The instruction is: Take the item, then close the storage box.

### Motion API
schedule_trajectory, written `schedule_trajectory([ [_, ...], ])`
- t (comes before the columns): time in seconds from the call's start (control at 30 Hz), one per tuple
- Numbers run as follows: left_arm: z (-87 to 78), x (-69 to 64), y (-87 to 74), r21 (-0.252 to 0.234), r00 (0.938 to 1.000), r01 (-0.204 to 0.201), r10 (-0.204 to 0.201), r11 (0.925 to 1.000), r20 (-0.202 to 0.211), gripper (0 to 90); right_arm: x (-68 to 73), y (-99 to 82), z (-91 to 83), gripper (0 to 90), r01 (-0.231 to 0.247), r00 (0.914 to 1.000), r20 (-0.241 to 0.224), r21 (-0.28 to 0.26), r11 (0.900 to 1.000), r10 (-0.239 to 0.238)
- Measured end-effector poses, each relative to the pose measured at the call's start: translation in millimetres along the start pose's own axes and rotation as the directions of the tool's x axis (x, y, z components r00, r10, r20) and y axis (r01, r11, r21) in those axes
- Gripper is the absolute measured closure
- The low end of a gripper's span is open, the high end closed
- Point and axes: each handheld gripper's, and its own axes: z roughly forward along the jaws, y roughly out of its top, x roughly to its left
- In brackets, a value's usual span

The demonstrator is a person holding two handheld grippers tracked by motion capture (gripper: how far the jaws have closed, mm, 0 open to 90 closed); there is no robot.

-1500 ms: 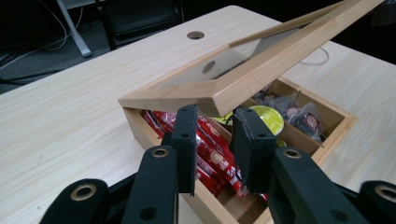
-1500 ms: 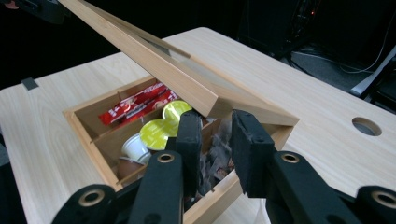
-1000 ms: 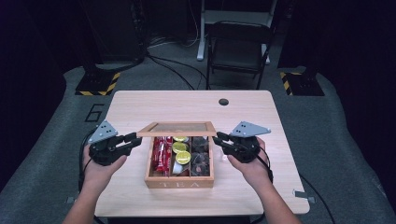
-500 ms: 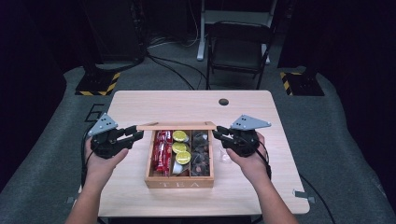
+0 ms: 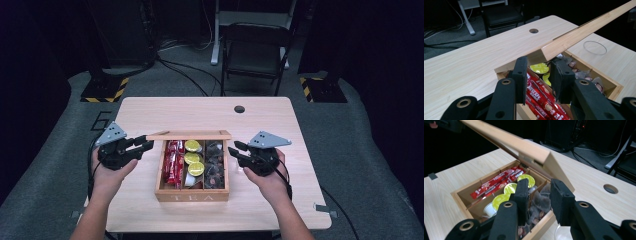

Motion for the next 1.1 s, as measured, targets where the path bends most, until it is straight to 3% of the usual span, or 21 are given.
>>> schedule_trajectory([
  [0.27, 0.6, 0.8, 0.0, 0.0, 1.0, 0.006, -0.006, 1.0, 0.004, 67.1, 1.4, -26.5, 5.5, 65.7, -0.026, 0.9996, -0.006, 0.051, 0.9984, 0.027],
  [0.57, 1.1, 0.4, -2.5, -0.011, 0.9999, 0.013, -0.013, 0.9999, 0.005, 67.2, 7.1, -48.6, 24.6, 64.8, 0.002, 0.9995, -0.031, 0.104, 0.9946, 0.002],
  [1.1, 2.4, -0.5, -4.9, -0.011, 1.0, 0.008, -0.008, 0.9999, -0.005, 67.0, 16.9, -74.7, 56.2, 52.8, -0.007, 0.9916, -0.127, 0.152, 0.9883, 0.026],
])
